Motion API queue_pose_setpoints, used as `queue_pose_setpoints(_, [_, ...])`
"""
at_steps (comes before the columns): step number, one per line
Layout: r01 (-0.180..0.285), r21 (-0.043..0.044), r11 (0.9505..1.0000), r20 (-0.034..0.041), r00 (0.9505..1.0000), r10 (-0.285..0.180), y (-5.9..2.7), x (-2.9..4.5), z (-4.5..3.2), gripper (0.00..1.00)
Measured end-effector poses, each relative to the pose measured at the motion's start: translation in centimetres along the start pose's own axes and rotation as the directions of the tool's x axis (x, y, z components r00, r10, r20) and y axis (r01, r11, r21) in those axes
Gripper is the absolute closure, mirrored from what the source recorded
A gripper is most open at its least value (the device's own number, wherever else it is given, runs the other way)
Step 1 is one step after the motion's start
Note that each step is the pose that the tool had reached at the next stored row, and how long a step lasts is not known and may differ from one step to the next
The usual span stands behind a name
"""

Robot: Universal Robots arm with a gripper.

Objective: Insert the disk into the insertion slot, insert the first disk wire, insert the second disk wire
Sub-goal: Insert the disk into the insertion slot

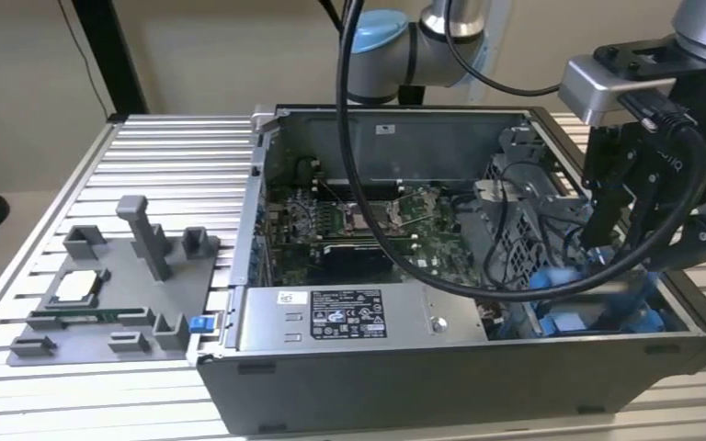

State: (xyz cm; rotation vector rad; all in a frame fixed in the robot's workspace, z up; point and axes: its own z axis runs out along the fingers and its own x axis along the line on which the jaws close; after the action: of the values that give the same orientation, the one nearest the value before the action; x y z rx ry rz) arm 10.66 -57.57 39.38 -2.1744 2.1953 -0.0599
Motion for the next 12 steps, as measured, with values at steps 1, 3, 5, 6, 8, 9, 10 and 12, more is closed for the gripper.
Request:
queue_pose_setpoints(1, [0.0,0.0,1.0,0.0004,1.0,0.0,0.0,0.0,0.01,0.0])
queue_pose_setpoints(3, [0.0,0.0,1.0,0.0003,1.0,0.0,0.01,0.0,0.0,0.0])
queue_pose_setpoints(5, [0.0,0.0,1.0,0.0003,1.0,0.0,-0.01,-0.01,-0.23,0.0])
queue_pose_setpoints(6, [0.0,0.0,1.0,0.0007,1.0,0.0,-0.01,-0.01,-0.36,0.0])
queue_pose_setpoints(8, [0.0,0.0003,1.0,0.001,1.0,0.0,-0.04,-0.07,-0.77,0.0])
queue_pose_setpoints(9, [0.0,0.0019,1.0,0.0015,1.0,0.0,-0.04,-0.14,-0.78,0.0])
queue_pose_setpoints(10, [0.0,0.0046,1.0,0.0016,1.0,0.0,-0.05,-0.27,-0.78,0.0])
queue_pose_setpoints(12, [0.0,0.0092,1.0,0.002,1.0,0.0,-0.18,-0.7,-0.78,0.0])
